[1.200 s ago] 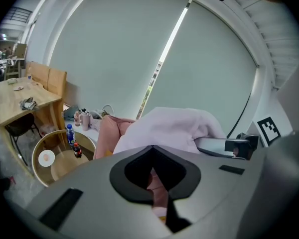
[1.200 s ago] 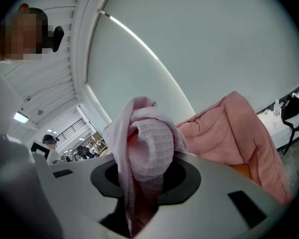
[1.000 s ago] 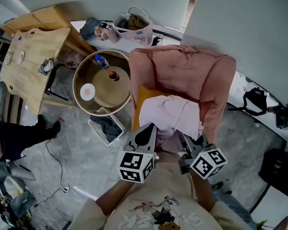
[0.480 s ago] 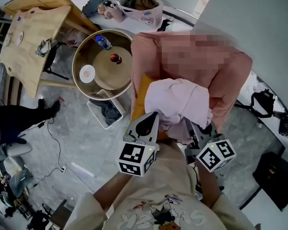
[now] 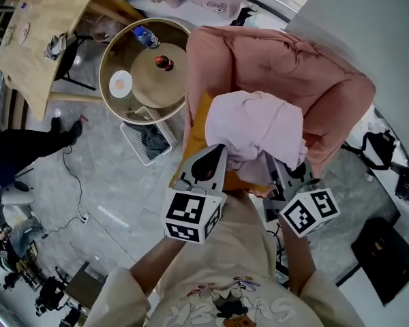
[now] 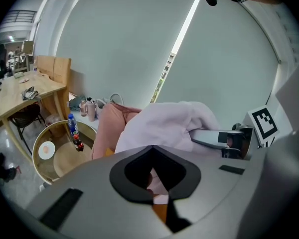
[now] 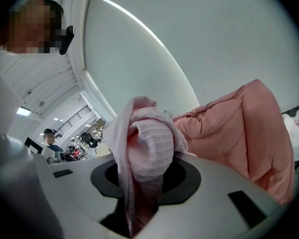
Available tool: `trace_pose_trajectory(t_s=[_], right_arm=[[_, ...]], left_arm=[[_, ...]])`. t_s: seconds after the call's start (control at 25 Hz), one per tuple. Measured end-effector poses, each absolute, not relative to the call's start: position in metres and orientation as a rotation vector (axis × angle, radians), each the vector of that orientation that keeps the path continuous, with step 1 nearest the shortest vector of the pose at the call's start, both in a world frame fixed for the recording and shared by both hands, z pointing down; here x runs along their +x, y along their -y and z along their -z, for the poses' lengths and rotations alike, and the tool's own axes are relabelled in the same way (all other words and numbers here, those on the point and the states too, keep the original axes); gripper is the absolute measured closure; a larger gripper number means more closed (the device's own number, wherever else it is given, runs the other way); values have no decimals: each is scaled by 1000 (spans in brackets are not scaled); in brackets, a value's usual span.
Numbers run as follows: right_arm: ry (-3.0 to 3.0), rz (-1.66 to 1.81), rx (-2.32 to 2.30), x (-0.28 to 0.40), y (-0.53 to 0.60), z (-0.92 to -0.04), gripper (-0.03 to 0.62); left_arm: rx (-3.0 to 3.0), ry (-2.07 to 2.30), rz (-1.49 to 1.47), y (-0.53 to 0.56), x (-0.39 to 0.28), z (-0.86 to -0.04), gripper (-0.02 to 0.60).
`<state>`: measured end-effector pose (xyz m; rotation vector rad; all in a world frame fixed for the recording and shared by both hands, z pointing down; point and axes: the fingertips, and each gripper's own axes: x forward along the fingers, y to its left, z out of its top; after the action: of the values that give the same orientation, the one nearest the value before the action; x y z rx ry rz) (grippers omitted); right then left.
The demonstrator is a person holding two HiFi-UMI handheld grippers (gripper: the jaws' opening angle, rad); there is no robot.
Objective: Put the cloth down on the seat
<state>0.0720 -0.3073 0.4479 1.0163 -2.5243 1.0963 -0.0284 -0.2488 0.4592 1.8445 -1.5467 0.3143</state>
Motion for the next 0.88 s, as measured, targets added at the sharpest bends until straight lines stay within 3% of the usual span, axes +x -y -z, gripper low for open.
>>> trace_pose_trajectory(t_s=[0.88], right_arm=[[2513, -1065, 1036, 71, 366, -495, 451]], left_arm=[[1754, 1591, -264, 283, -21, -506, 578]])
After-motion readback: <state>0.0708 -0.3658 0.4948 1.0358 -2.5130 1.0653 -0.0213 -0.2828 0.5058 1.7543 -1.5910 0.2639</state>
